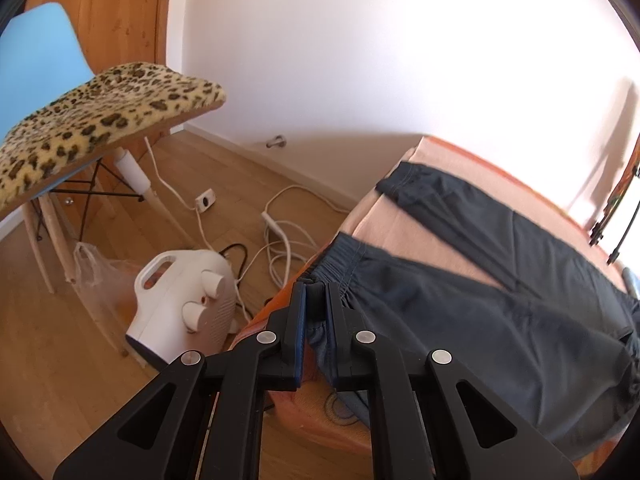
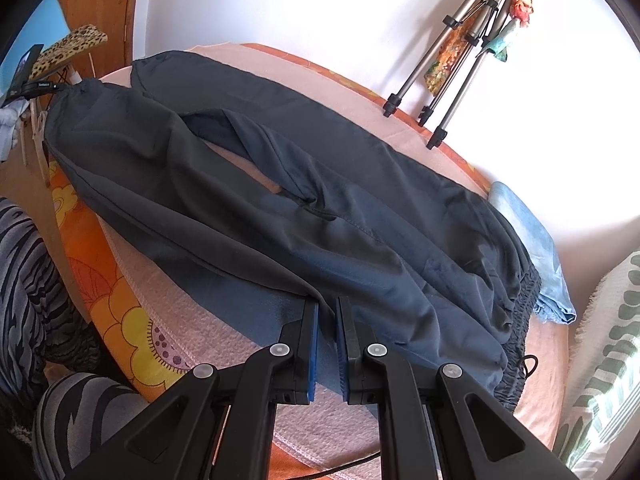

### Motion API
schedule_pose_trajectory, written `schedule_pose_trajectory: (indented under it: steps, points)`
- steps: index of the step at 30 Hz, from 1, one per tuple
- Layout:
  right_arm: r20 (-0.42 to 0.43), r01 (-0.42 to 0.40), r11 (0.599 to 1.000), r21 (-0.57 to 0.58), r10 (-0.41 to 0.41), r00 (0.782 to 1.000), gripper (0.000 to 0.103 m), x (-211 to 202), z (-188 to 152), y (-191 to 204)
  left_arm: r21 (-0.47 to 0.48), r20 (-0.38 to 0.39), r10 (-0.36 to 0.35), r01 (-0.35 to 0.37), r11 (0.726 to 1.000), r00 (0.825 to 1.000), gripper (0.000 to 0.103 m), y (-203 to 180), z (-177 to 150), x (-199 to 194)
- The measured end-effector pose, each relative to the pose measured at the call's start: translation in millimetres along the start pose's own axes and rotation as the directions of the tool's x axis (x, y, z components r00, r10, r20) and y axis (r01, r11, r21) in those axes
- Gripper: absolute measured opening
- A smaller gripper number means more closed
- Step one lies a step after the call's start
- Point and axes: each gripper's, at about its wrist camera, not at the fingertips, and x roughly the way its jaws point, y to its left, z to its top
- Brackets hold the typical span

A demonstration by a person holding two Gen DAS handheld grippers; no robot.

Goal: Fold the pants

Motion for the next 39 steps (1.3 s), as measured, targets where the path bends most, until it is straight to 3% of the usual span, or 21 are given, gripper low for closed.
schedule_pose_trajectory:
  steps: [8, 15, 23, 30, 39]
  points:
    - [0.025, 0.033, 0.999, 0.008, -0.033, 0.999, 0.005, -9.1, 7.5, -5.7, 0.007, -0.006, -0.050, 0.050, 0.999, 0.999, 0.007, -2.7, 6.8, -5.6]
    - [0.111, 0.116, 0.992, 0.049, -0.121, 0.986, 0.002, -25.0, 37.4, -28.1, 0.001, 0.071, -0.083, 0.084, 0.996, 0.994, 0.007, -19.1, 47.1, -14.5]
    - [0.123, 0.205, 0.979, 0.018, -0.206, 0.971, 0.000, -12.6, 71.0, -58.9, 0.048, 0.088, -0.100, 0.096, 0.994, 0.991, 0.007, -61.5, 92.2, 4.7]
    - [0.089, 0.229, 0.974, -0.007, -0.227, 0.970, 0.000, 35.5, 118.8, -101.3, 0.110, 0.063, -0.054, 0.047, 0.993, 0.997, 0.007, -113.6, 132.8, 63.1]
    - [-0.024, 0.190, 0.982, -0.012, -0.190, 0.982, 0.000, 137.4, 146.9, -138.2, 0.157, -0.028, 0.049, -0.044, 0.987, 0.998, 0.007, -151.0, 143.0, 149.3]
